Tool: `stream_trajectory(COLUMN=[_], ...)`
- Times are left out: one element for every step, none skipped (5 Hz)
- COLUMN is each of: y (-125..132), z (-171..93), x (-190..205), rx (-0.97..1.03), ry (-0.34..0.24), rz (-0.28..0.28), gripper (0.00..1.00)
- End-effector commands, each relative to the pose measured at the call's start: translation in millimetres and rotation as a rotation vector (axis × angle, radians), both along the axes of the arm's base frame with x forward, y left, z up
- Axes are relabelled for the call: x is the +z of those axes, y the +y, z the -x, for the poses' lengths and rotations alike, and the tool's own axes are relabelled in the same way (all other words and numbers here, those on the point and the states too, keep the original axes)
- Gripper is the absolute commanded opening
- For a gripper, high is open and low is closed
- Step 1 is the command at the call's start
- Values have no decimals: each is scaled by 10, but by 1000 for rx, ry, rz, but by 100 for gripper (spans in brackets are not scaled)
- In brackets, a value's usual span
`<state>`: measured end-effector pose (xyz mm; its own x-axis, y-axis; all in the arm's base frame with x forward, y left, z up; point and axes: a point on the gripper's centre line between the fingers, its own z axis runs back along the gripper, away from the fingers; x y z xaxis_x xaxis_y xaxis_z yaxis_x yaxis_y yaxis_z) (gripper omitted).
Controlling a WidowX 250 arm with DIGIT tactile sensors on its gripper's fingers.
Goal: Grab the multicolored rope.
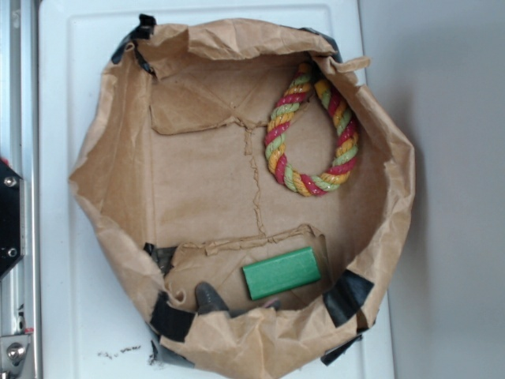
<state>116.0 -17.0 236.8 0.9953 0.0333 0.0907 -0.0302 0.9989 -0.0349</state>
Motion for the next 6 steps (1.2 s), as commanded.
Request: stream_trajectory(y=[0, -93, -118, -118, 2, 2], z=[0, -306, -598, -871, -1160, -1160], x=[0, -29, -83, -169, -378, -378], rx=[0, -16, -76, -138, -212, -212], ry=[0, -68, -87, -116, -156, -156], rz=[0, 9, 48, 82, 60, 60], gripper=[100, 100, 100, 100, 100, 100])
